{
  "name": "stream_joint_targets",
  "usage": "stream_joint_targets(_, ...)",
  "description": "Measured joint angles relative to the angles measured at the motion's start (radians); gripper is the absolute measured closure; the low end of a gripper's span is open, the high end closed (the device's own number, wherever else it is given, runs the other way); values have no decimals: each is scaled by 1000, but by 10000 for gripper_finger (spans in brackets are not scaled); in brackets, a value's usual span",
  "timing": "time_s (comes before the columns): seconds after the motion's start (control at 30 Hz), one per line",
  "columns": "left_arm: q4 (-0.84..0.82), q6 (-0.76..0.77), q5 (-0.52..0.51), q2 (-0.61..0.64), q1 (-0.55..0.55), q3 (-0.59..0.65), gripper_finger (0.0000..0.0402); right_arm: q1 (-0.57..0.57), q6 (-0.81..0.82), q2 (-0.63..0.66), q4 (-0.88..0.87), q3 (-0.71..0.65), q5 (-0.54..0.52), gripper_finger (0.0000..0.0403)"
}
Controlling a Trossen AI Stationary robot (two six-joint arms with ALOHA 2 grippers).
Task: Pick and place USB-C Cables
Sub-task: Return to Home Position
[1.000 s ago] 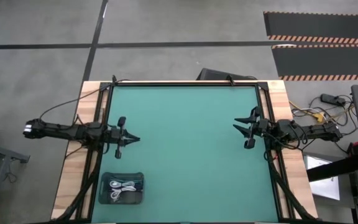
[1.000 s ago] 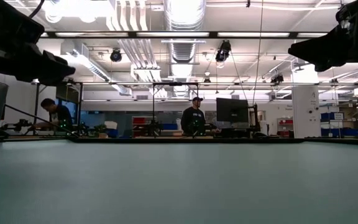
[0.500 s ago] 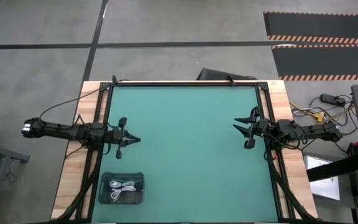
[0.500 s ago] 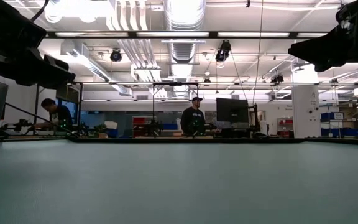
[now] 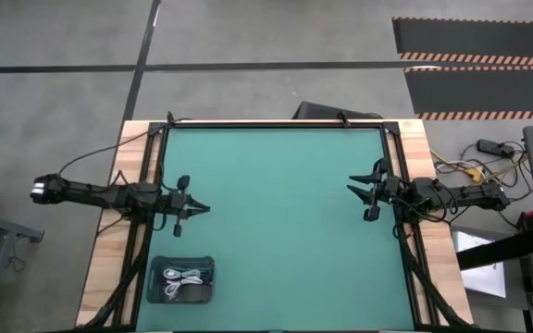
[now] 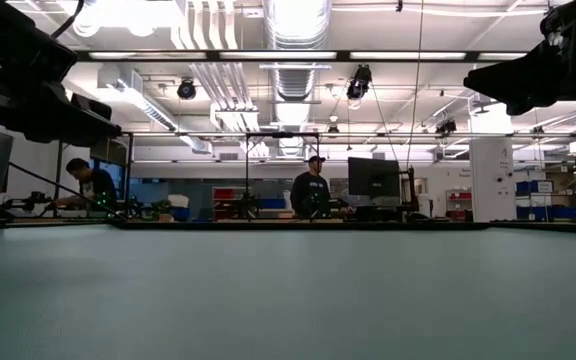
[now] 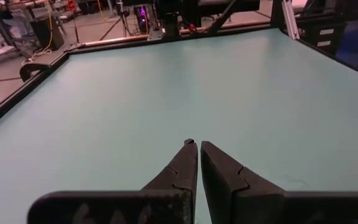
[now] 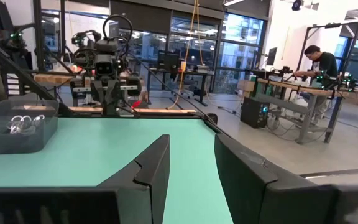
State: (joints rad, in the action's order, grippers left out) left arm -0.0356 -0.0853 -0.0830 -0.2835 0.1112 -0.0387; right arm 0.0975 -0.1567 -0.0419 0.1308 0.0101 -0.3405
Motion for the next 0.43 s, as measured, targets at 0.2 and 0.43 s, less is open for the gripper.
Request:
stream_joint_targets(0.2, 0, 0, 0, -11, 0, 0, 396, 0, 0, 0, 0, 0, 0, 284)
stream_joint_targets(0.43, 0, 0, 0, -9, 0, 0, 396, 0, 0, 0, 0, 0, 0, 284)
